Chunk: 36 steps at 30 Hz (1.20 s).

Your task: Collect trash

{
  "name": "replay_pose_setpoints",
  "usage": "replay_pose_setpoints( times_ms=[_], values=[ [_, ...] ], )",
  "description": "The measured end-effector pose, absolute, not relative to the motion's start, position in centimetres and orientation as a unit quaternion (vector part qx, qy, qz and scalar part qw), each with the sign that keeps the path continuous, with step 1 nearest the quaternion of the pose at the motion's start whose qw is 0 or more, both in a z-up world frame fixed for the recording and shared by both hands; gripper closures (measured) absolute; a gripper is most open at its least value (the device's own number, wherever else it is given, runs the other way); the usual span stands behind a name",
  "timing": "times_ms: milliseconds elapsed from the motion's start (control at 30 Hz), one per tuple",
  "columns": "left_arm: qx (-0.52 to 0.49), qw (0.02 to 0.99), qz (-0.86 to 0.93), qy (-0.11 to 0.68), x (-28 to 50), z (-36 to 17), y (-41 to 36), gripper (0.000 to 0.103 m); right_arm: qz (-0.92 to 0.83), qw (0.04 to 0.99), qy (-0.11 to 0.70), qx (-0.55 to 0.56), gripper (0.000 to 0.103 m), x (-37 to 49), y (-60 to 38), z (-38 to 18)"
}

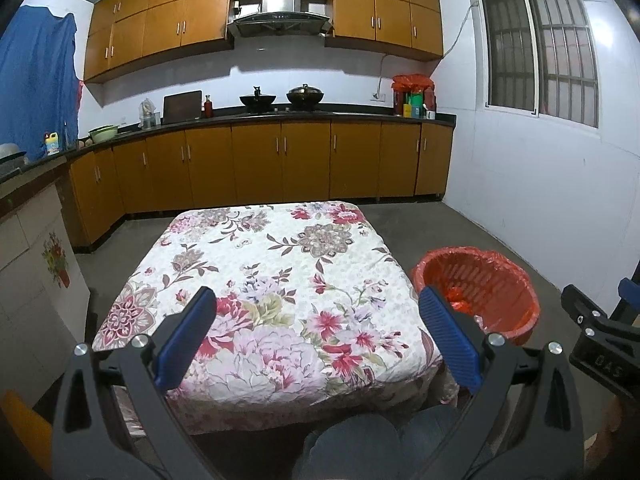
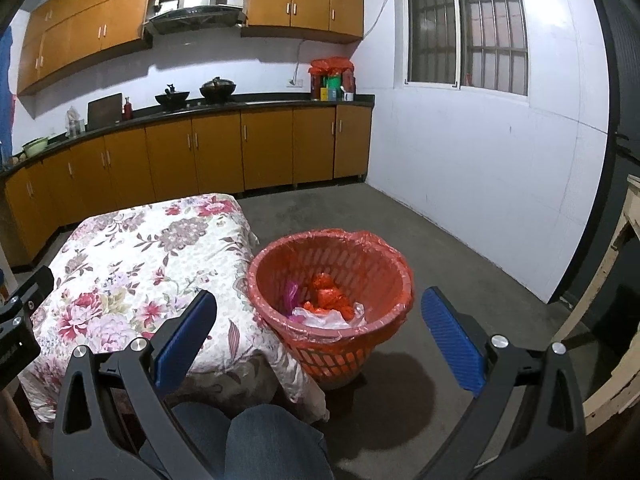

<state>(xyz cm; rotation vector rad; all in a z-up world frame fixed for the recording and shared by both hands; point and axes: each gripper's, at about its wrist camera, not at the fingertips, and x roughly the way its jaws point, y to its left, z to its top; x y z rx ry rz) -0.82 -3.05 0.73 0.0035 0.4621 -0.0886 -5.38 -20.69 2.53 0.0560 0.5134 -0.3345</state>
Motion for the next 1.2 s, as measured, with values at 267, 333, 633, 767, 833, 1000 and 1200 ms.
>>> replay_pose_setpoints(
  times_ms=[267, 333, 633, 767, 833, 1000, 1200],
  values=[
    [-0.005, 0.969, -0.050, 0.240, -0.7, 0.4, -3.0, 0.004, -0.160, 0.951, 0.263, 0.033, 0.002, -5.3, -20.9, 2.3],
    [-0.005, 0.969, -0.050, 0.240, -0.7, 0.4, -3.0, 0.004, -0.159, 0.951, 0.263, 0.032, 0.002, -5.2, -20.8, 2.3],
    [-0.010, 0.968, -0.039, 0.246, -0.5, 0.2, -2.6, 0.004, -0.154, 0.950, 0.270, 0.033, 0.002, -5.0, -20.7, 2.1],
    [-0.014, 0.968, -0.034, 0.248, -0.5, 0.1, -2.4, 0.004, -0.152, 0.949, 0.273, 0.034, 0.002, -4.9, -20.6, 2.0],
    [-0.013, 0.969, -0.030, 0.246, -0.5, 0.2, -2.4, 0.004, -0.152, 0.949, 0.273, 0.033, 0.002, -4.9, -20.6, 2.0],
    [-0.015, 0.969, -0.022, 0.245, -0.5, 0.3, -2.1, 0.004, -0.152, 0.949, 0.273, 0.034, 0.002, -4.9, -20.6, 2.0],
    [-0.017, 0.969, -0.019, 0.246, -0.5, 0.3, -2.0, 0.004, -0.152, 0.949, 0.274, 0.033, 0.002, -4.9, -20.6, 2.0]
  ],
)
